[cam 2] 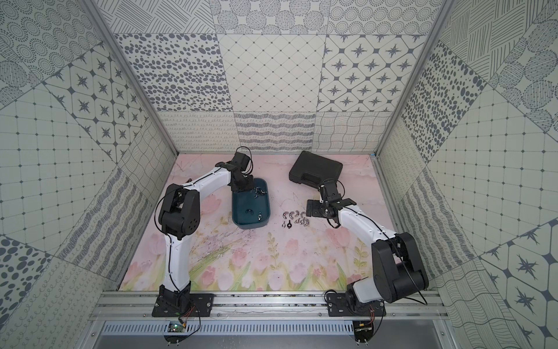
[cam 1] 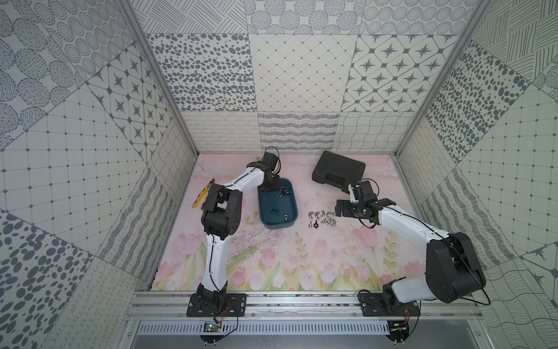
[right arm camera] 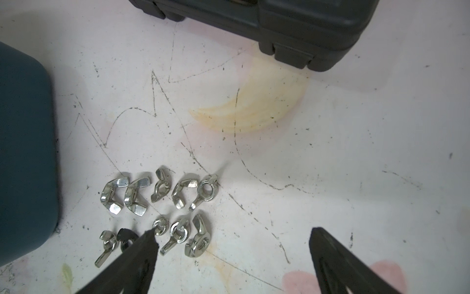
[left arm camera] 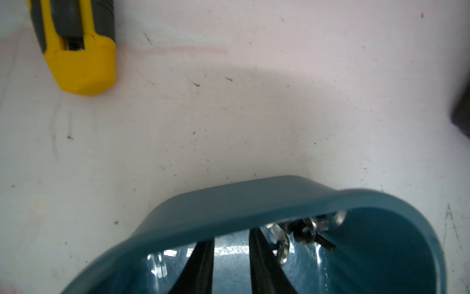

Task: Take out the wing nut from the storage box
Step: Pick up the wing nut from the storage box.

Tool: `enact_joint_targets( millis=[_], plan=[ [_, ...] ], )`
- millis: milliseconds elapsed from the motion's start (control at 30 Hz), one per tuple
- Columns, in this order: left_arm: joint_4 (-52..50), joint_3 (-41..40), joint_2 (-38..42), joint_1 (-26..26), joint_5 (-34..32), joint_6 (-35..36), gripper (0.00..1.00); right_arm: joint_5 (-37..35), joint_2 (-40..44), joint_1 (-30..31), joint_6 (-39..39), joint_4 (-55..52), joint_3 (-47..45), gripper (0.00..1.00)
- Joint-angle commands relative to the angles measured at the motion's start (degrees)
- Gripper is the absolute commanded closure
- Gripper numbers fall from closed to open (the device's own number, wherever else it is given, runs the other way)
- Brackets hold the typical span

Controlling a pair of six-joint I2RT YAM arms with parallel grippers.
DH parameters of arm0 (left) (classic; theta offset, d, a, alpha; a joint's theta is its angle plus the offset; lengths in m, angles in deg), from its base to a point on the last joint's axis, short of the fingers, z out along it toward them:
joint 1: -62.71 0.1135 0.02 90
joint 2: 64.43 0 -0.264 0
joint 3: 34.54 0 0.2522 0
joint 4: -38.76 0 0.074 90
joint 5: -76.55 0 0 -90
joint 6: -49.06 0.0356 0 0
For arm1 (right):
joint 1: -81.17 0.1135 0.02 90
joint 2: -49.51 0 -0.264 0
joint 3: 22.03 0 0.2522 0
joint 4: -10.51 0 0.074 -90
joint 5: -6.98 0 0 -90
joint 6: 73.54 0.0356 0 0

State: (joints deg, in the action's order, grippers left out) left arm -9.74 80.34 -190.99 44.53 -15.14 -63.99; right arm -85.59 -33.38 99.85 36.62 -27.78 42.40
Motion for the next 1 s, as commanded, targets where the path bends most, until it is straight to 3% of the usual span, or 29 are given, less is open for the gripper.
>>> enact_joint_targets(
  millis=[0,500,967],
  plan=[
    [-1.6,2.3,-2.0,0.6,2.1,2.9,0.71,-0.8,-0.4,0.3,0.3,2.0,1.6,0.03],
    [-2.0,2.0,-3.4,0.6,3.0,3.8,0.76,-0.6,-0.4,0.3,0.5,1.9,1.8,0.03],
    [-1.7,-0.8,-1.8,0.6,3.4,3.0,0.94,-0.4,0.7,0.4,0.7,1.5,1.6,0.03]
  ],
)
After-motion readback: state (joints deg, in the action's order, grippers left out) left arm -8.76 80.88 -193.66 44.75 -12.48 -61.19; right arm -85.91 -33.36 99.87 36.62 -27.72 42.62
